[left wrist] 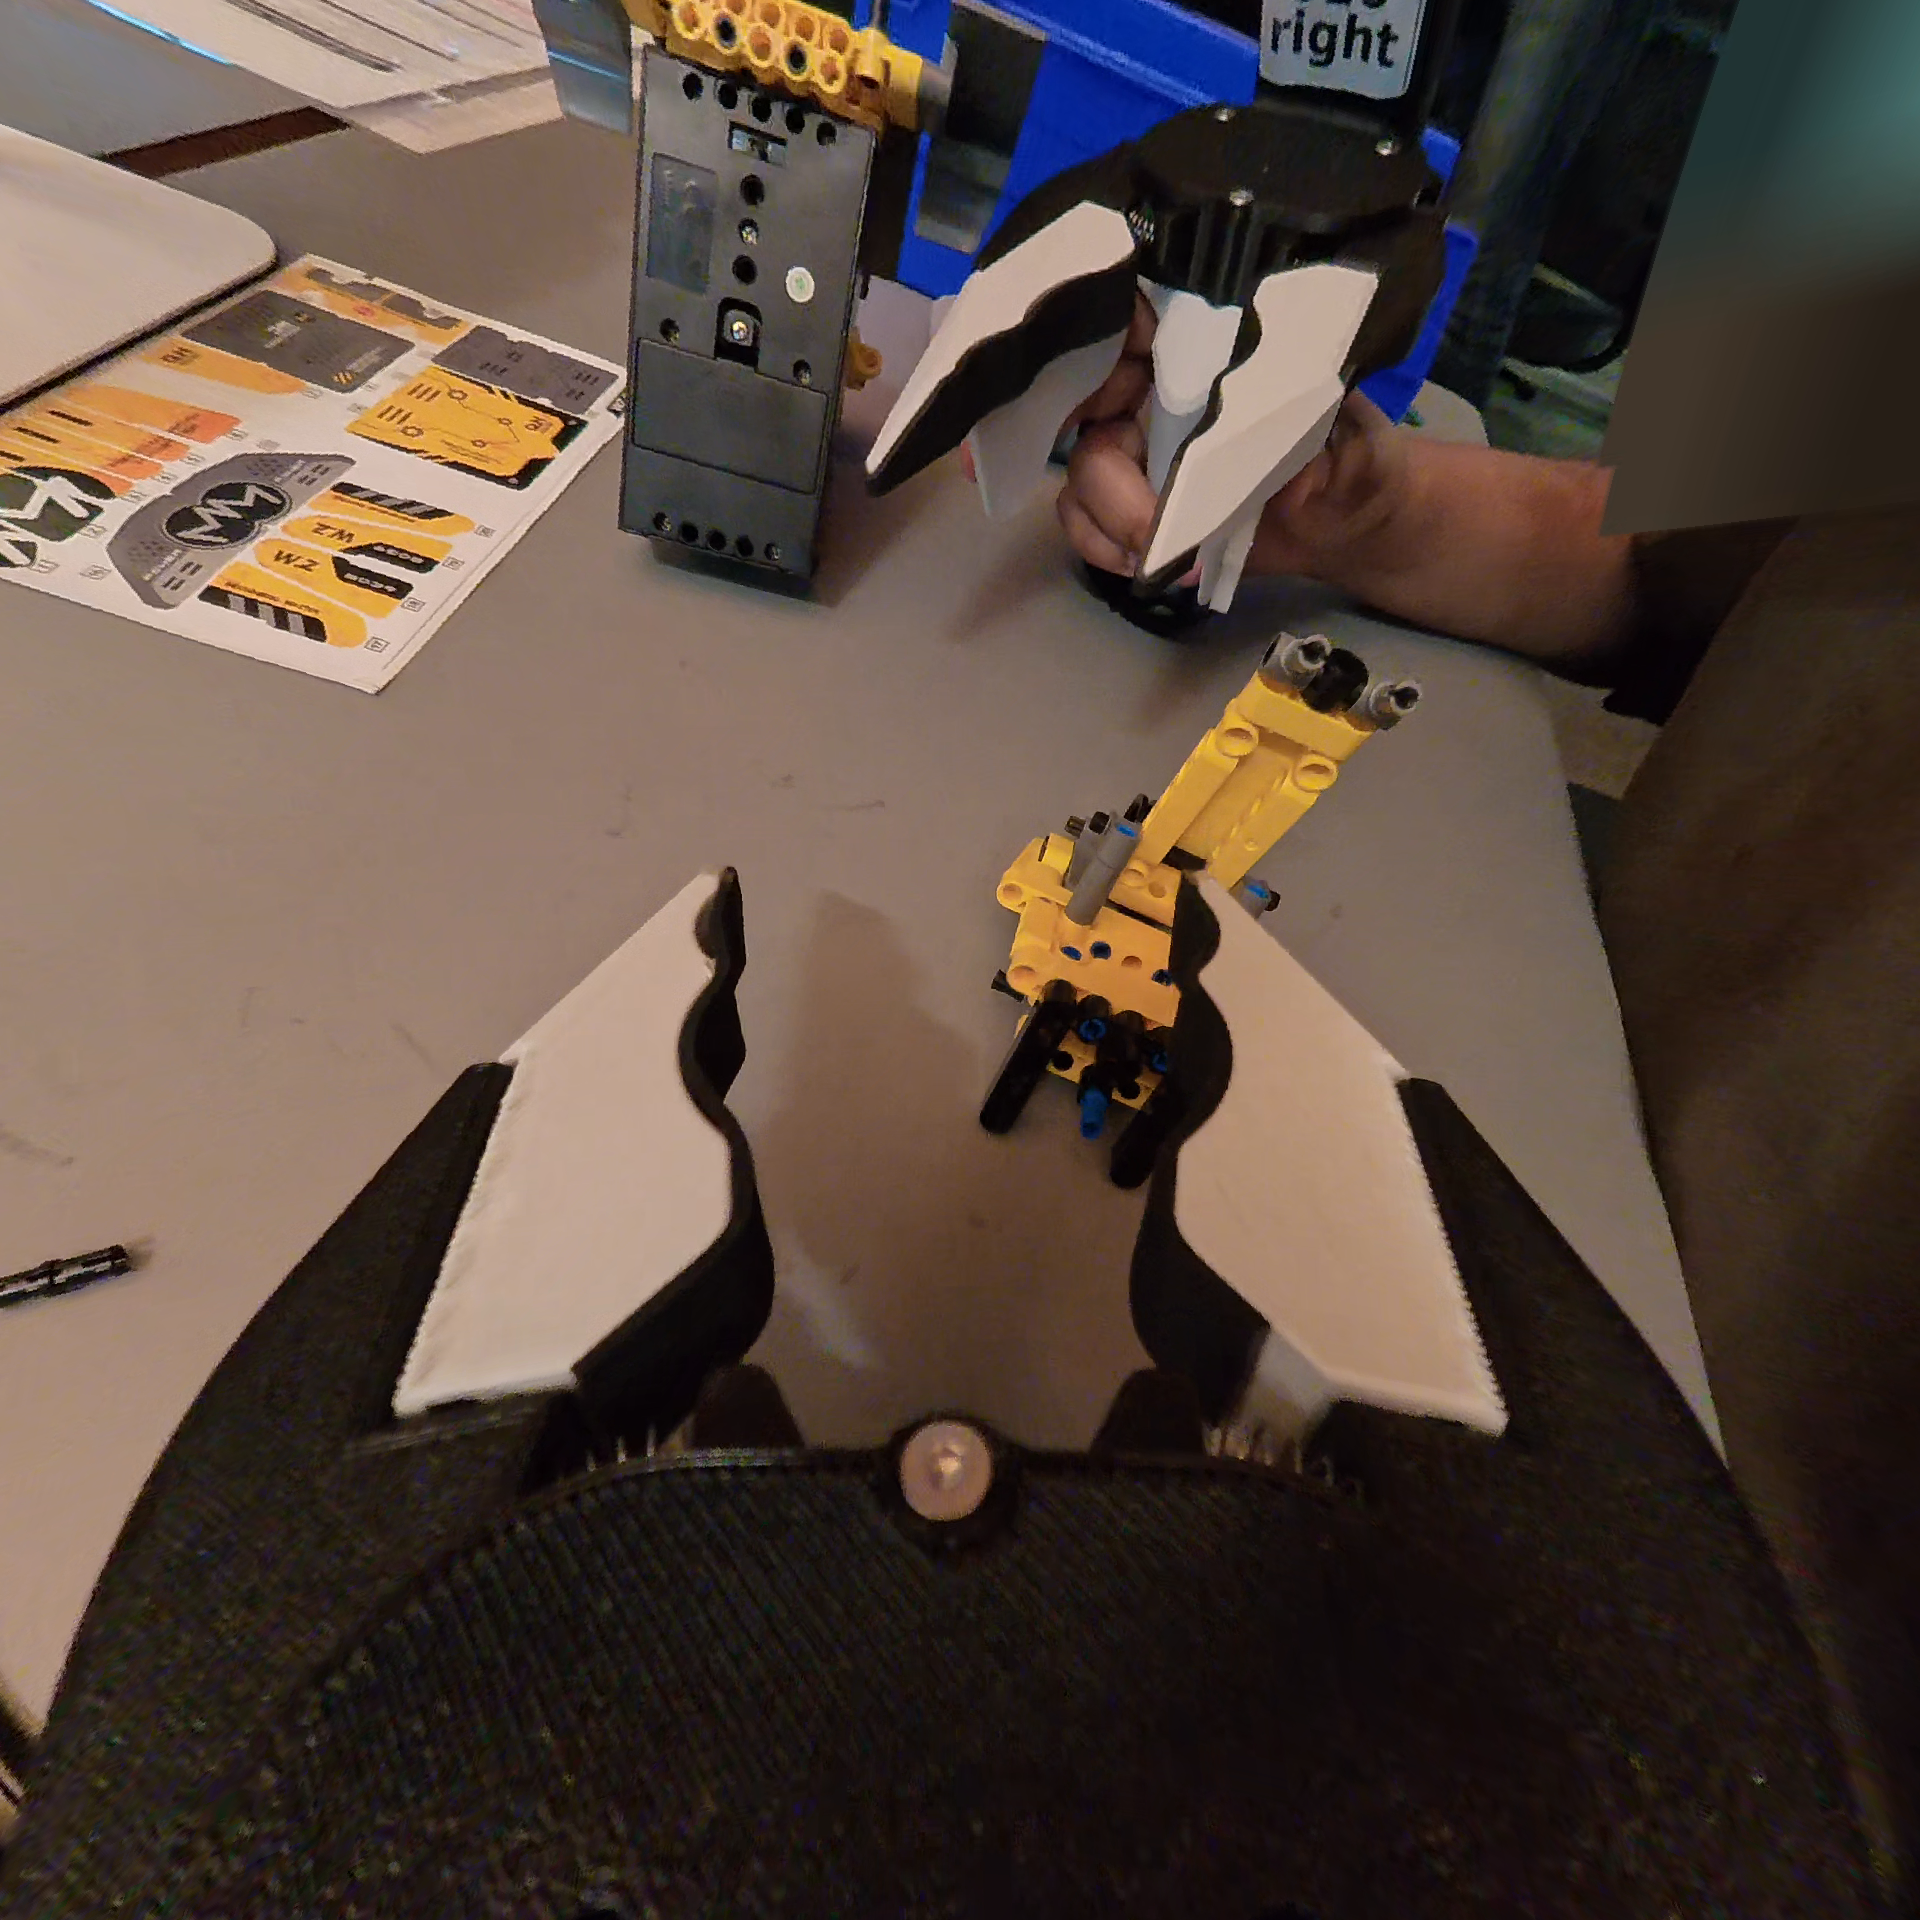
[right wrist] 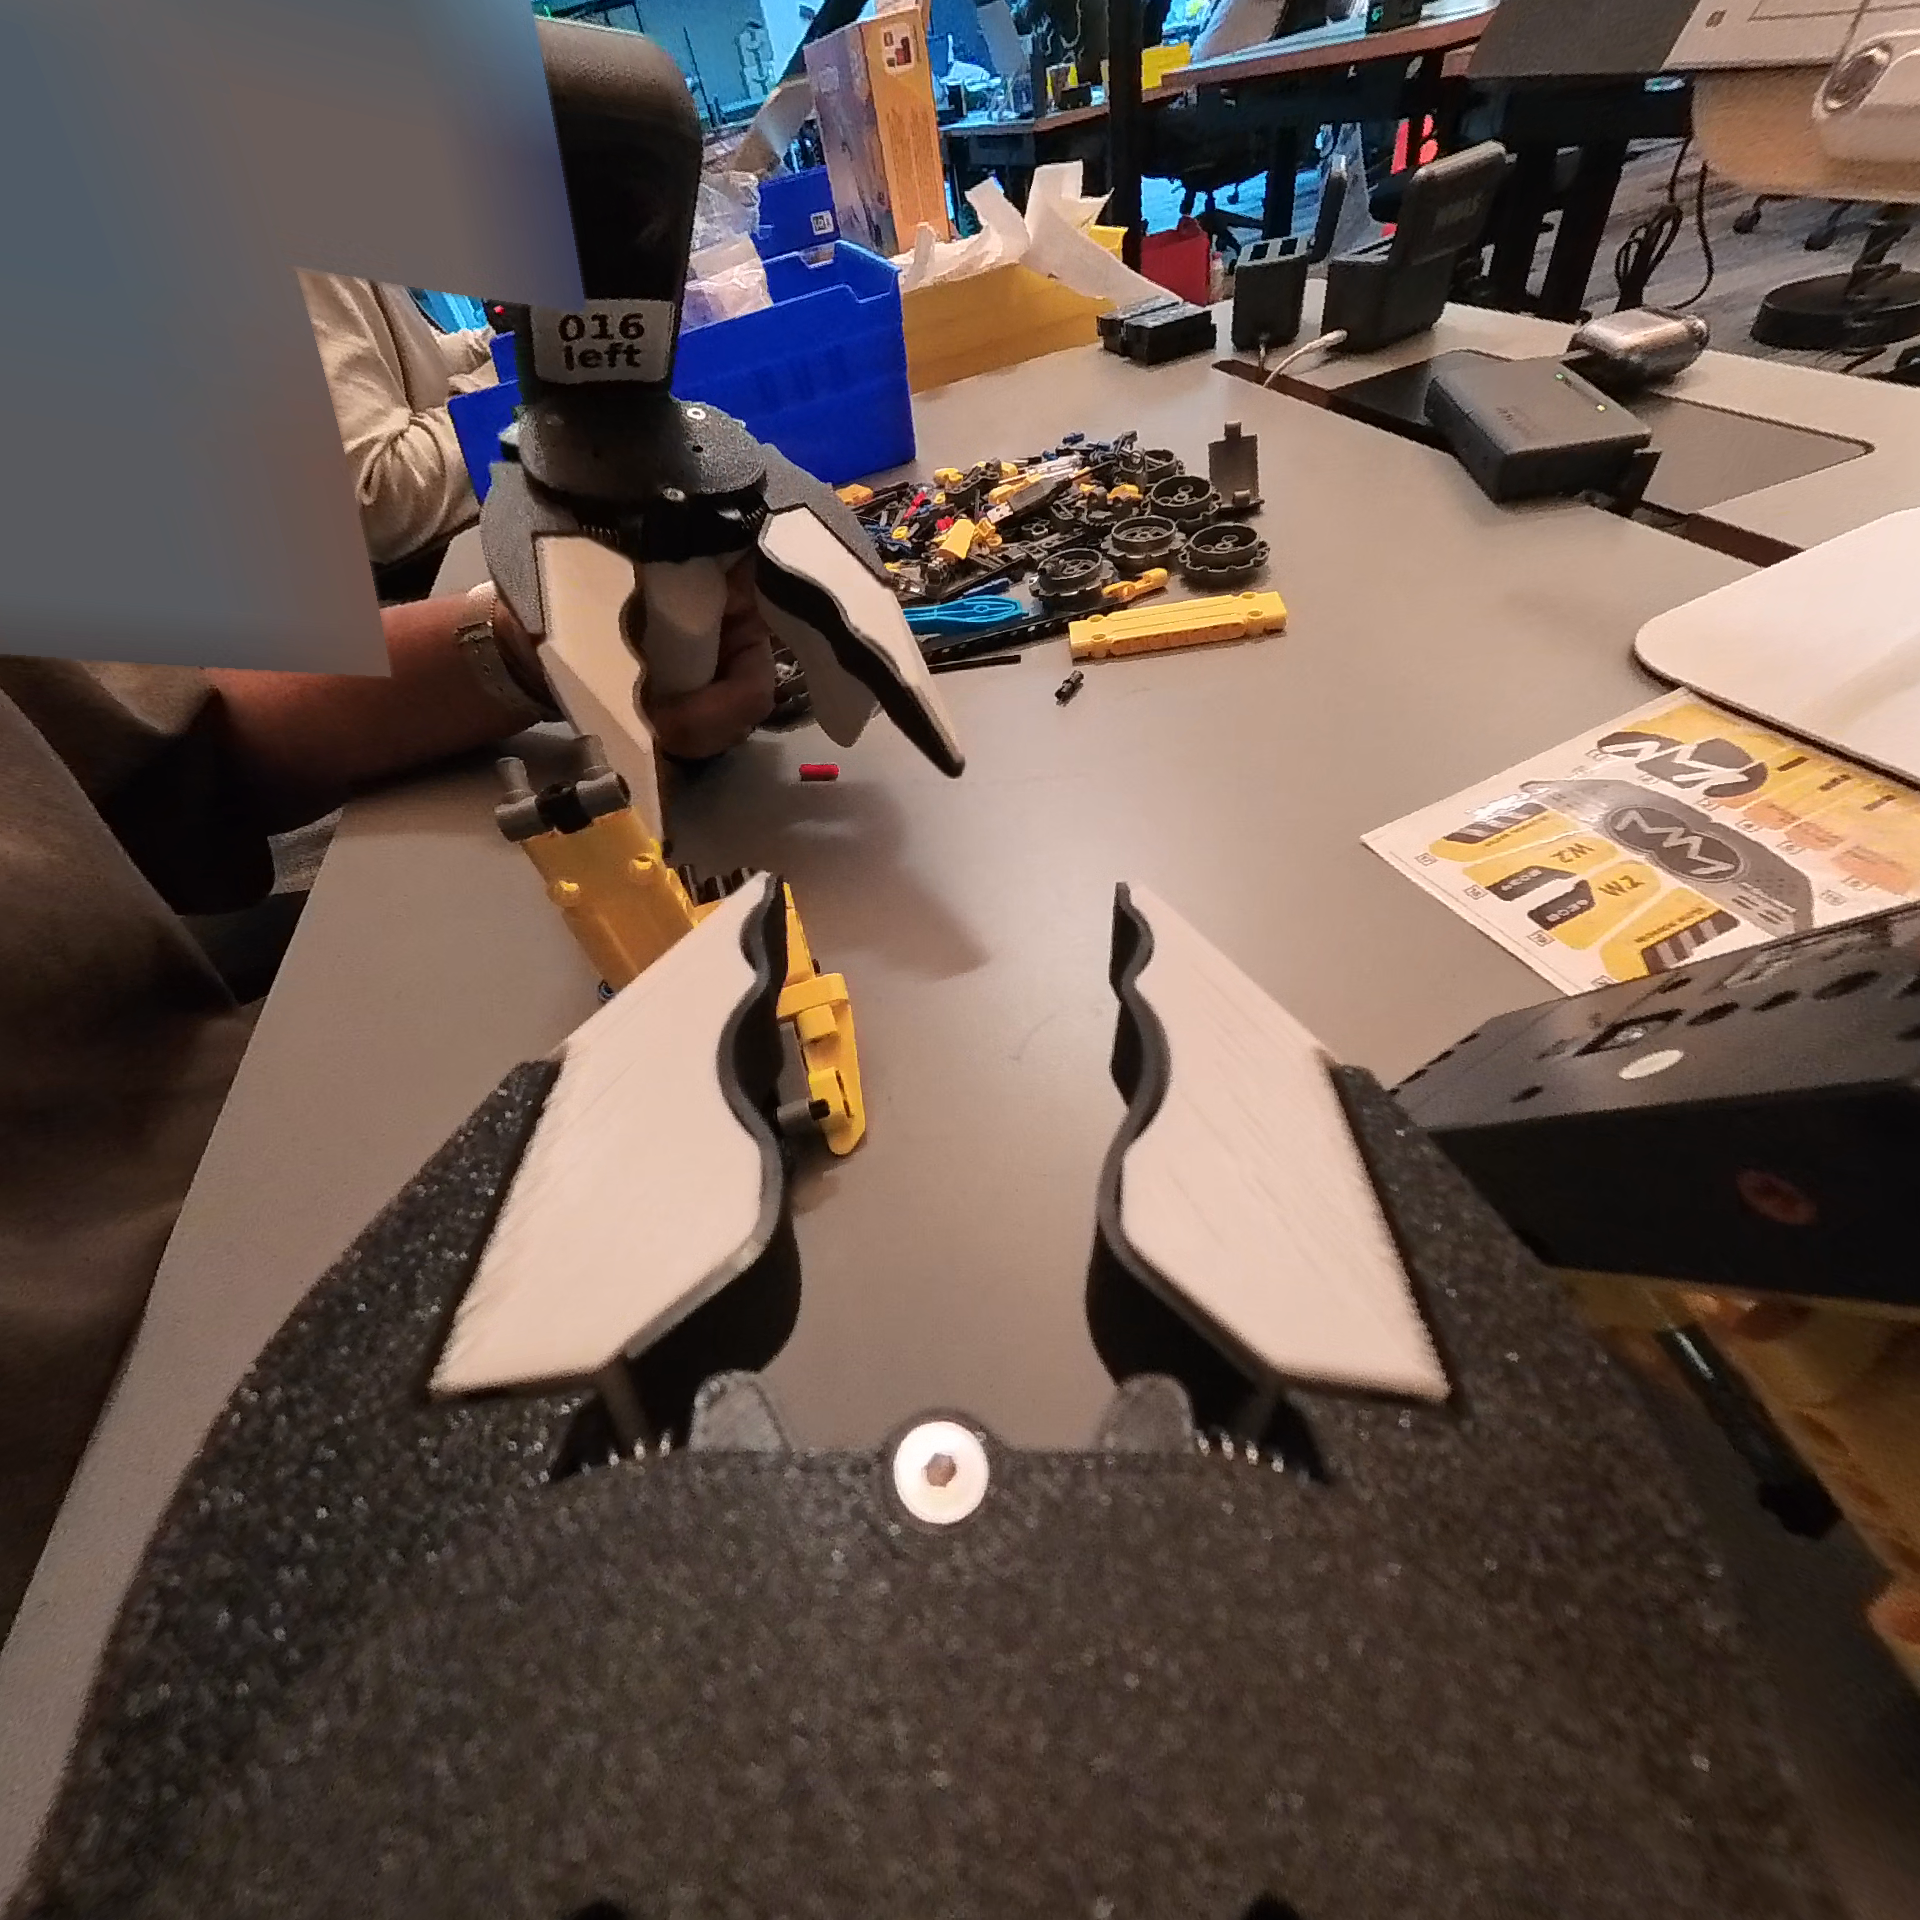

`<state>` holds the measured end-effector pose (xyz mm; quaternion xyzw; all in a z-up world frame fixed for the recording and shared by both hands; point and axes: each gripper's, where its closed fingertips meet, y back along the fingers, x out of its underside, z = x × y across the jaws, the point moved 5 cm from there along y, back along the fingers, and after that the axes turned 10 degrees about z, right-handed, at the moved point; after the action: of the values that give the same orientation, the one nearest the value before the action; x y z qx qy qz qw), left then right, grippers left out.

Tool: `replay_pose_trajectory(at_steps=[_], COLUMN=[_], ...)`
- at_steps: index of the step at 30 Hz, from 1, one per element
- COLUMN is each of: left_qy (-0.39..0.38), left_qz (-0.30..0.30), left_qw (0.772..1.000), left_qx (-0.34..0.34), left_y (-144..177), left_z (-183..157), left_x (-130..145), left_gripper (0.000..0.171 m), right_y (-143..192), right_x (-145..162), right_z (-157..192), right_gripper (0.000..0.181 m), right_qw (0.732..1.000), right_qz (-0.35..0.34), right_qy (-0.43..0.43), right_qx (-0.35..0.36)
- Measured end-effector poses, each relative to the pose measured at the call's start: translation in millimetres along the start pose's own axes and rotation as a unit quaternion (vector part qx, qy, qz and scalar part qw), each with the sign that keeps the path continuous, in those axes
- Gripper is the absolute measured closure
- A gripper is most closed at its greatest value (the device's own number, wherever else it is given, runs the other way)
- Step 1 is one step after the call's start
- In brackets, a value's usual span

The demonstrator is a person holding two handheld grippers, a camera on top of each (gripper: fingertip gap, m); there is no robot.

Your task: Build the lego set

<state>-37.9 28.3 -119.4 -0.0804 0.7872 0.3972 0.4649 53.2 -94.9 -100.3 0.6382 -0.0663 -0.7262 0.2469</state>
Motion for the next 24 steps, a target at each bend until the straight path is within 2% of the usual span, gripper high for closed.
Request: replay_pose_trajectory(at_steps=[13, 24], left_qy=[-0.003, -0.01], left_qz=[0.012, 0.022], left_qw=[1.0, 1.0], left_qx=[0.0, -0.004], left_y=[-2.9, -5.3], left_z=[-0.4, -1.6], left_x=[1.4, 2.8], left_gripper=[0.09, 0.088], right_y=[-8.0, -5.2], right_x=[3.9, 2.5], right_z=[7.1, 4.4], right_gripper=[0.119, 0.119], right_qw=[0.999, 0.999], right_qz=[0.033, 0.021], right_qy=[0.038, 0.023], right_qx=[0.018, 0.012])
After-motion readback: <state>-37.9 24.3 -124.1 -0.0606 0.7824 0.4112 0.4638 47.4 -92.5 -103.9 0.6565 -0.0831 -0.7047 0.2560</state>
